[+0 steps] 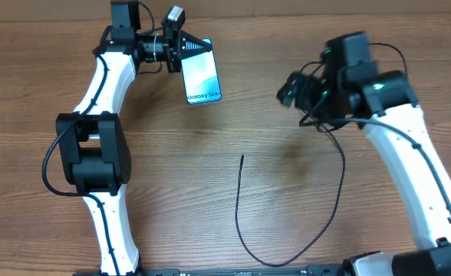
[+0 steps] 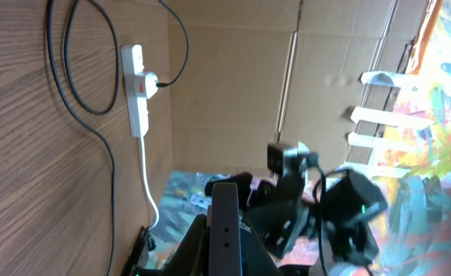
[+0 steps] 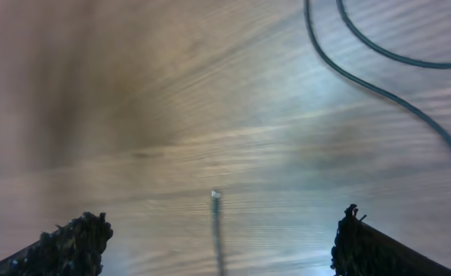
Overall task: Plug charger to phone and switch on socket
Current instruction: 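Lower the right gripper toward the black cable's loose end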
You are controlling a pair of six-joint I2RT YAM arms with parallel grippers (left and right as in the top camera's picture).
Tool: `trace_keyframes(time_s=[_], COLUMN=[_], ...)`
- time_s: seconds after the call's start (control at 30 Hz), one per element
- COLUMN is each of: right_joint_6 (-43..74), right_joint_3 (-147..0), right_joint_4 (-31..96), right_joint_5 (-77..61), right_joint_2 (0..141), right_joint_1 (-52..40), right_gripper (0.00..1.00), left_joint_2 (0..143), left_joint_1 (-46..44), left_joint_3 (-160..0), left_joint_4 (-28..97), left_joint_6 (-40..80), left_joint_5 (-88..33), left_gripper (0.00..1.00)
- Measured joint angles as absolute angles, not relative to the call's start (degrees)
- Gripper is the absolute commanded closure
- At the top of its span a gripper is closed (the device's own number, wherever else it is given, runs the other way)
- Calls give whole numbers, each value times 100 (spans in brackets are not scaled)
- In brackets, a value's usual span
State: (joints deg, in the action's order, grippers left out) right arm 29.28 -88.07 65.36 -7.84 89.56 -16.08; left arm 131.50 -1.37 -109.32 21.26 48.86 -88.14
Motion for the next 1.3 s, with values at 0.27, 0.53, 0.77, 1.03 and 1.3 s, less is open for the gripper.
trace_keyframes(time_s=[0.27,0.53,0.77,1.03,1.3], right_joint_6=[3238,3879,4010,4036,4134], right_joint_3=[-8678,-7369,-6558,-6313,-6333], right_joint_4=[6600,5747,5175,4797,4974], right_joint_5=[377,624,635,462,189], right_joint_2=[8954,8962,8965,9037,9968], right_joint_1=[-2884,-3400,-3579,-3686,-3760], right_gripper=[5,4,4,4,6], left_joint_2=[13150,13150,13150,13150,13150], left_joint_1=[-25,91,150,161,309], left_joint_3=[-10932,-10932,-10932,-10932,-10932], left_joint_4=[2126,2126,2126,2126,2126], left_joint_6=[4886,4886,4877,4779,4779], left_joint_5=[-8814,-8818,-8816,-8829,-8833], left_gripper=[96,96,96,96,96])
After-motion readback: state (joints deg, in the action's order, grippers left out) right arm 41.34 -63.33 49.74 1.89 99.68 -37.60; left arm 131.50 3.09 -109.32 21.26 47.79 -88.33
